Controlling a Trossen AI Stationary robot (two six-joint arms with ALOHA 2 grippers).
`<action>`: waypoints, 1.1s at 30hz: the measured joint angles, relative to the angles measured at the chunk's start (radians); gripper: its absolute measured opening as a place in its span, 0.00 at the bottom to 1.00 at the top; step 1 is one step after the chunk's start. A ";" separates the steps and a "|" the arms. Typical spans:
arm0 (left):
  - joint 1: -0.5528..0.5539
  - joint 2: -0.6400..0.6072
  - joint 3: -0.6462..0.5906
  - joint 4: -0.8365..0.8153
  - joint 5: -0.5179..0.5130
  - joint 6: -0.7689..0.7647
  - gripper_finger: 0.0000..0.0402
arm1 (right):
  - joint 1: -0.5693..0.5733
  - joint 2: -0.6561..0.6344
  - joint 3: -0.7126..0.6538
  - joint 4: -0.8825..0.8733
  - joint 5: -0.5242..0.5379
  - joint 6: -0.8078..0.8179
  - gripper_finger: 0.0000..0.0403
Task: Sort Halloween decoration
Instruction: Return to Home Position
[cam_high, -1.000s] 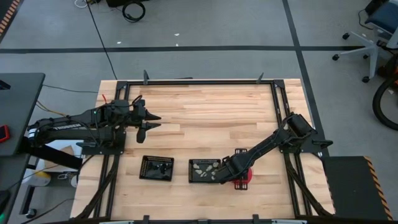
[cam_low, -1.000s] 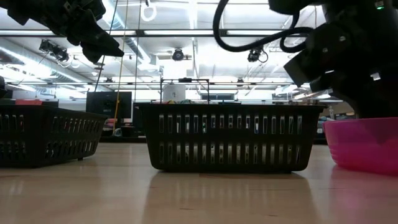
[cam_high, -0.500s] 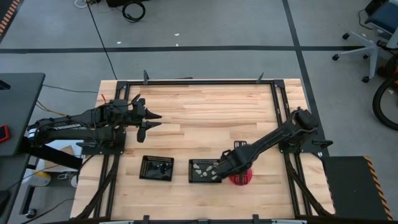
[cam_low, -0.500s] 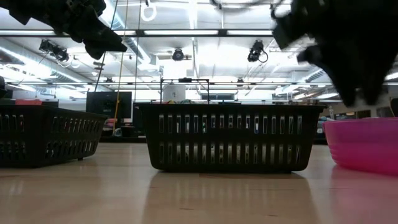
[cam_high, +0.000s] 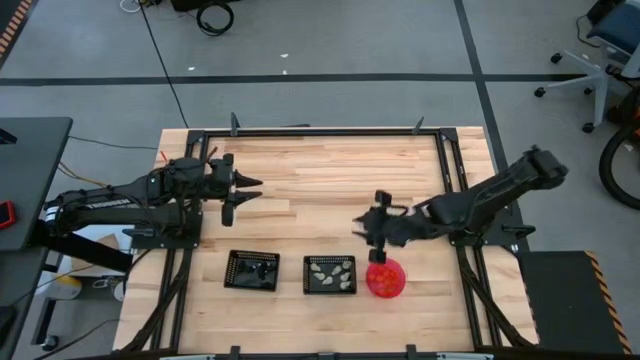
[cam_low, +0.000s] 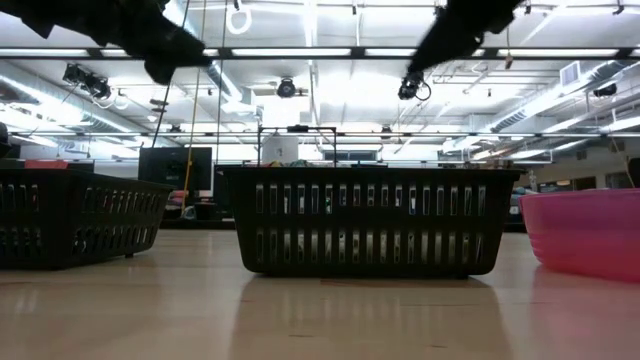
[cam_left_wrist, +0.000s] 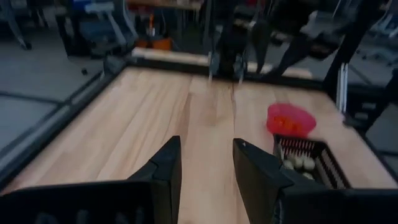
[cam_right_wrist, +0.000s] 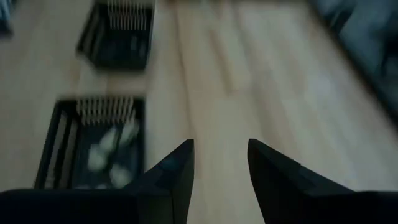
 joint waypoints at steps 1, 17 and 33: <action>0.000 0.000 0.000 0.026 0.000 0.000 0.29 | -0.013 -0.037 -0.040 0.074 0.007 -0.048 0.38; 0.001 -0.041 0.000 0.130 -0.031 -0.002 0.29 | -0.227 -0.526 -0.408 1.125 0.527 -0.688 0.37; -0.006 -0.323 -0.100 0.033 -0.035 0.021 0.29 | -0.229 -0.949 -0.560 0.787 0.279 -0.639 0.37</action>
